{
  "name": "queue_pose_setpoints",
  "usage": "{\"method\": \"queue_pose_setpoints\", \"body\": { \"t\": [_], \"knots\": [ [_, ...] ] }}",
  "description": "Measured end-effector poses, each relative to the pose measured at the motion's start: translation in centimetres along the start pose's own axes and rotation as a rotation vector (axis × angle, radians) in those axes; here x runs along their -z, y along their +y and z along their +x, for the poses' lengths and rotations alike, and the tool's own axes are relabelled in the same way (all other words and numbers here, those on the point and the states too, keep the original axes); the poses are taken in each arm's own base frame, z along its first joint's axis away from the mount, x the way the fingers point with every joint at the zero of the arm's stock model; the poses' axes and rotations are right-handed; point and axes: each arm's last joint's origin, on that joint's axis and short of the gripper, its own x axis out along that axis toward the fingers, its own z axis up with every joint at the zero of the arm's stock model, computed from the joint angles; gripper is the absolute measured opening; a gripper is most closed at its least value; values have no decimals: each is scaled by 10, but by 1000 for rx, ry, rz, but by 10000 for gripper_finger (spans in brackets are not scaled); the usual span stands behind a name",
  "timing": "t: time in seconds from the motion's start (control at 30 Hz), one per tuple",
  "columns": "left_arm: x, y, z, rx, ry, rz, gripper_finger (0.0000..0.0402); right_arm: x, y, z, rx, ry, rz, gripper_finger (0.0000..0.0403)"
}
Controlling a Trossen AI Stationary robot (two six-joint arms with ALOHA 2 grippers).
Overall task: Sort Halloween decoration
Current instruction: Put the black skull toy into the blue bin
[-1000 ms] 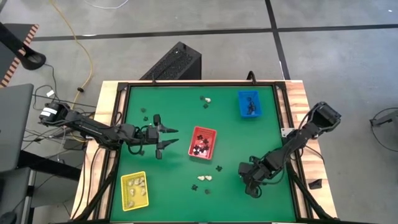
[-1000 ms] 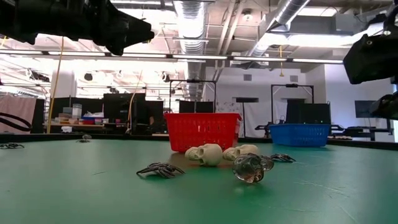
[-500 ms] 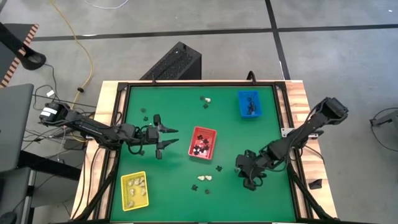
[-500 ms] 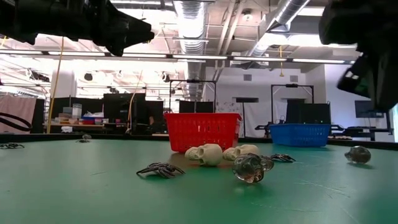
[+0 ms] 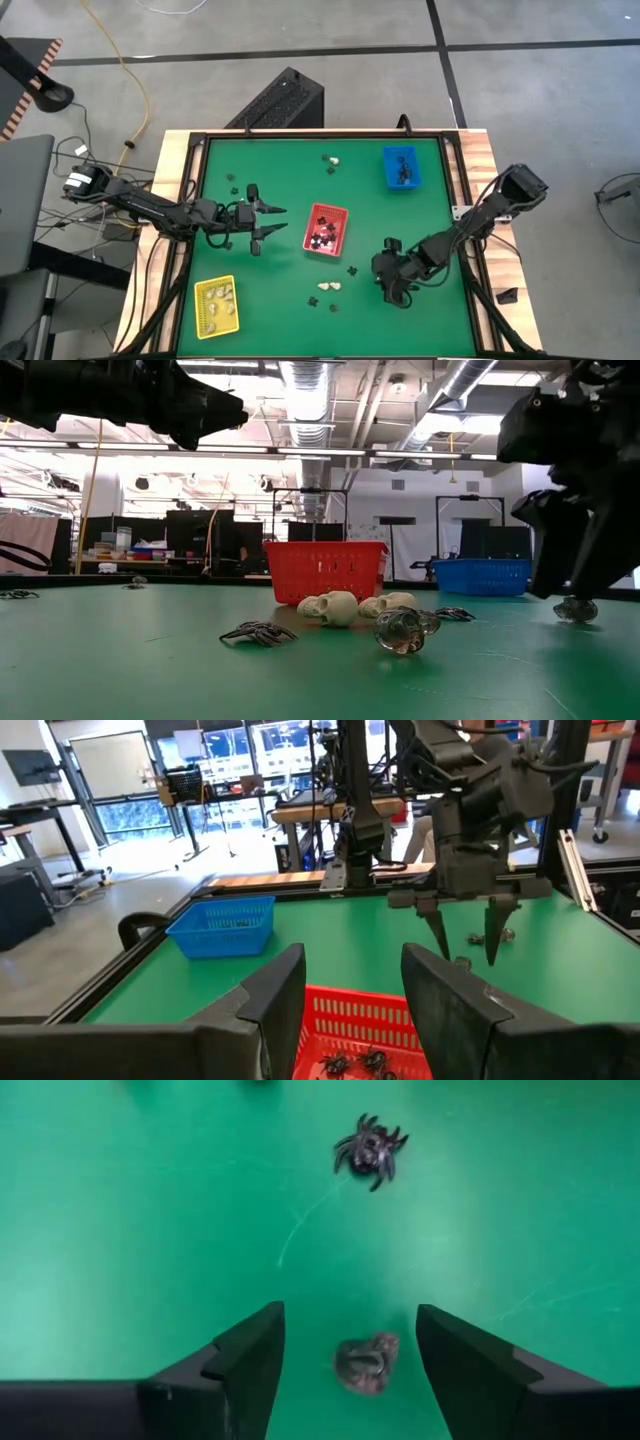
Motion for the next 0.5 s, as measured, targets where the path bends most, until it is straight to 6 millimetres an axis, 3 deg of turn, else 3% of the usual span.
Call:
{"method": "queue_pose_setpoints", "body": {
  "t": [0.5],
  "knots": [
    [0,0,0,0,0,2,157,24,17,16,169,-51,-34,230]
  ]
}}
